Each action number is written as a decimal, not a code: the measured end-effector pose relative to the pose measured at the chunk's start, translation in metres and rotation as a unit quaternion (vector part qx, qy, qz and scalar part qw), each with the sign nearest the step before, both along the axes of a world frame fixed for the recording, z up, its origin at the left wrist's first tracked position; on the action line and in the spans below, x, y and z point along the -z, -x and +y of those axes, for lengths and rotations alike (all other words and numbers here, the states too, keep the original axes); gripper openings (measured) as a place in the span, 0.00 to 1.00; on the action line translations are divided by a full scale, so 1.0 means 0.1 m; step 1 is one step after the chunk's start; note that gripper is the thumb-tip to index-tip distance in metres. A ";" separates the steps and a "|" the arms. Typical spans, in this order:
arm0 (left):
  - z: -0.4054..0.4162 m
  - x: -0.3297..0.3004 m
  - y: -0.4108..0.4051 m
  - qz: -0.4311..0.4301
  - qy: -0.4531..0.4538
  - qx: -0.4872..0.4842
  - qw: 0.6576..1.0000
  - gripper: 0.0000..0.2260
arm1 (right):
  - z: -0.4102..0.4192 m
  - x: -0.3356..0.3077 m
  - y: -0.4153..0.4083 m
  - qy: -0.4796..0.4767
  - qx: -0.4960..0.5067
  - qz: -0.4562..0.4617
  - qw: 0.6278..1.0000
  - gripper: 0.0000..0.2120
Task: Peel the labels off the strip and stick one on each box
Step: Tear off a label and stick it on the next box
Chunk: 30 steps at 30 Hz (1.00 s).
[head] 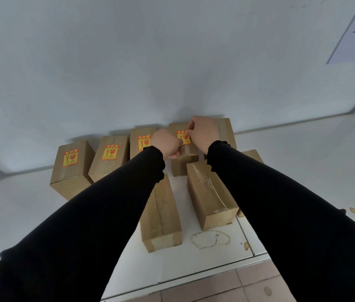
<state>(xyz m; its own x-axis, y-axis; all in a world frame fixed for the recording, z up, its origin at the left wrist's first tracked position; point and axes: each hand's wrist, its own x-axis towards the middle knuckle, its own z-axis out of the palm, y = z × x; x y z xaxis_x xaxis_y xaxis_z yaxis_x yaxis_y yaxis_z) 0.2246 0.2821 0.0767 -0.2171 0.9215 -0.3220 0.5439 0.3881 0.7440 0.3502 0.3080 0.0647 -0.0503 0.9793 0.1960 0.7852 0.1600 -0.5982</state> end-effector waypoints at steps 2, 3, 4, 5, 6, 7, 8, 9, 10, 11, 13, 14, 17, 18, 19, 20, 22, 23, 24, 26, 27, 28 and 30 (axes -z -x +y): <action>-0.01 0.00 0.01 0.002 -0.004 0.000 1.000 0.09 | 0.01 0.00 0.01 0.003 -0.002 0.005 1.000 0.02; -0.01 0.00 0.01 0.001 -0.005 -0.002 1.000 0.08 | 0.02 0.00 0.02 0.005 -0.002 0.006 1.000 0.02; -0.01 0.00 0.01 -0.001 -0.006 -0.003 1.000 0.08 | 0.03 0.00 0.02 0.006 -0.002 0.007 1.000 0.02; -0.02 0.00 0.01 -0.006 -0.005 -0.005 1.000 0.08 | 0.04 0.00 0.02 0.005 -0.001 0.007 1.000 0.03; -0.01 0.00 0.01 -0.012 -0.004 -0.008 1.000 0.07 | 0.04 0.01 0.02 0.004 0.000 0.007 1.000 0.04; -0.02 0.00 0.00 -0.019 -0.002 -0.012 1.000 0.07 | 0.04 0.01 0.03 0.003 0.003 0.006 1.000 0.04; -0.02 0.00 0.00 -0.024 -0.001 -0.014 1.000 0.07 | 0.05 0.01 0.02 0.001 0.005 0.005 1.000 0.05; -0.03 0.00 -0.01 -0.028 0.002 -0.017 0.999 0.07 | 0.05 0.02 0.03 -0.002 0.008 0.003 1.000 0.05; -0.03 0.00 -0.01 -0.030 0.002 -0.021 0.999 0.08 | 0.05 0.03 0.03 -0.005 0.011 0.002 1.000 0.06; -0.04 -0.01 -0.02 -0.031 0.003 -0.024 0.999 0.09 | 0.04 0.03 0.03 -0.007 0.013 -0.001 1.000 0.06; -0.03 -0.01 -0.02 -0.022 0.003 -0.026 0.999 0.11 | 0.02 0.02 0.04 -0.009 0.015 -0.008 1.000 0.07; -0.03 -0.01 -0.01 -0.022 0.001 -0.027 0.999 0.11 | 0.01 0.01 0.04 -0.008 0.014 -0.011 1.000 0.07; -0.09 -0.06 0.00 -0.002 -0.014 0.003 1.000 0.09 | -0.04 -0.05 0.02 -0.001 0.006 -0.042 0.999 0.06; -0.12 -0.08 0.00 0.010 -0.027 0.020 0.999 0.09 | -0.07 -0.07 0.00 0.000 0.003 -0.055 0.998 0.06; -0.17 -0.11 0.01 0.025 -0.037 0.032 0.998 0.09 | -0.10 -0.10 -0.01 0.000 -0.002 -0.068 0.998 0.07; -0.23 -0.13 0.02 0.045 -0.052 0.043 0.997 0.08 | -0.15 -0.13 -0.01 -0.002 -0.008 -0.079 0.997 0.07; -0.38 -0.19 0.12 0.092 -0.105 0.067 0.988 0.02 | -0.27 -0.20 0.00 -0.014 -0.020 -0.098 0.995 0.08; -0.46 -0.24 0.18 0.118 -0.139 0.083 0.980 0.04 | -0.34 -0.24 0.01 -0.025 -0.026 -0.106 0.994 0.08; -0.56 -0.27 0.27 0.145 -0.171 0.105 0.969 0.06 | -0.42 -0.29 0.03 -0.037 -0.035 -0.116 0.992 0.09; -0.78 -0.38 0.47 0.194 -0.214 0.141 0.947 0.08 | -0.61 -0.39 0.07 -0.068 -0.054 -0.142 0.986 0.09; -0.90 -0.43 0.58 0.215 -0.226 0.156 0.937 0.10 | -0.72 -0.44 0.10 -0.082 -0.065 -0.150 0.983 0.09; -1.01 -0.46 0.70 0.237 -0.238 0.168 0.927 0.11 | -0.84 -0.48 0.14 -0.095 -0.078 -0.154 0.980 0.09; -1.26 -0.53 0.95 0.283 -0.250 0.188 0.907 0.13 | -1.11 -0.56 0.25 -0.112 -0.102 -0.161 0.975 0.10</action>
